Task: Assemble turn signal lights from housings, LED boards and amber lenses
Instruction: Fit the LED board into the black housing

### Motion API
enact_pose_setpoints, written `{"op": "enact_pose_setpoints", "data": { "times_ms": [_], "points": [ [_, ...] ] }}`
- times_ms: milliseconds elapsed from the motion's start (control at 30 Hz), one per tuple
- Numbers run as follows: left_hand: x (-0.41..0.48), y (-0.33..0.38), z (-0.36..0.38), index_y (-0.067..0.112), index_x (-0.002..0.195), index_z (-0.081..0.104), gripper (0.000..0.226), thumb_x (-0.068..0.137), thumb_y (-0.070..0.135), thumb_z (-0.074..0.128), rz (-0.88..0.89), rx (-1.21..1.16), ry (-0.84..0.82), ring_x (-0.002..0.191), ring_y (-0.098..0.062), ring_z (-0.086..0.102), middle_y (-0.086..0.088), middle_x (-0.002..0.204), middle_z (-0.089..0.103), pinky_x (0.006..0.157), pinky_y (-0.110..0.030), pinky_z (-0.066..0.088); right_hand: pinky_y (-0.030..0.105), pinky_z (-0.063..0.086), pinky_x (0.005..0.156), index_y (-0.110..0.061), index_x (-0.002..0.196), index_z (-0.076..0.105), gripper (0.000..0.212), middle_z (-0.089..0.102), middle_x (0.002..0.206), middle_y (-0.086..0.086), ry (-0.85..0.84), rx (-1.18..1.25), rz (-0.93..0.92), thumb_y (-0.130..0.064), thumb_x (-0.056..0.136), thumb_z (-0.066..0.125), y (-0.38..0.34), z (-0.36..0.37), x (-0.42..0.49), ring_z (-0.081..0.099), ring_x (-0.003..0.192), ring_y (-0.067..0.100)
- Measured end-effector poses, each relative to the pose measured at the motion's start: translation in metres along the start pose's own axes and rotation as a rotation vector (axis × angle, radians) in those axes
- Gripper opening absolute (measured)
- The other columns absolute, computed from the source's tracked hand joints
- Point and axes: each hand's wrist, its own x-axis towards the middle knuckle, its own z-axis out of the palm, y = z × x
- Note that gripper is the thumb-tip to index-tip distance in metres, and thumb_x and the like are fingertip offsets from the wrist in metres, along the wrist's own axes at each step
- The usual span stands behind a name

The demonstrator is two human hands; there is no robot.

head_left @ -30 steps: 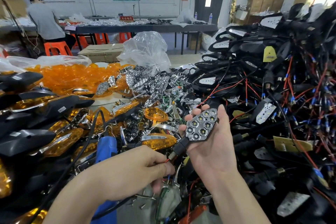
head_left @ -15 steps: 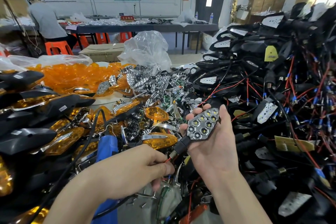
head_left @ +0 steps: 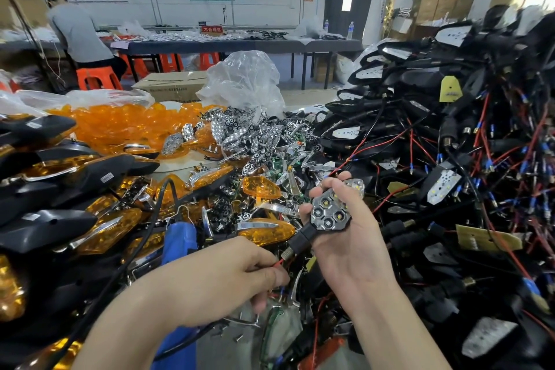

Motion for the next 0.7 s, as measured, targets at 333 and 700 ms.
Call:
{"op": "enact_pose_setpoints", "data": {
  "times_ms": [333, 700],
  "points": [
    [-0.004, -0.001, -0.003, 0.028, 0.111, 0.067, 0.028, 0.1, 0.047, 0.051, 0.018, -0.038, -0.057, 0.072, -0.023, 0.058, 0.009, 0.085, 0.074, 0.076, -0.04, 0.051, 0.028, 0.055, 0.056, -0.017, 0.087, 0.066, 0.01, 0.07, 0.075, 0.004, 0.032, -0.053, 0.016, -0.012, 0.079, 0.07, -0.001, 0.002, -0.001, 0.068, 0.066, 0.014],
    [0.02, 0.016, 0.016, 0.044, 0.112, 0.059, 0.034, 0.086, 0.064, 0.05, 0.254, -0.372, 0.509, 0.093, 0.0, 0.068, 0.02, 0.1, 0.072, 0.082, -0.031, 0.057, 0.044, 0.062, 0.078, -0.013, 0.098, 0.065, 0.022, 0.075, 0.118, 0.014, -0.042, -0.227, 0.083, -0.023, 0.082, 0.076, 0.007, 0.006, -0.009, 0.074, 0.105, 0.031]
  ]
}}
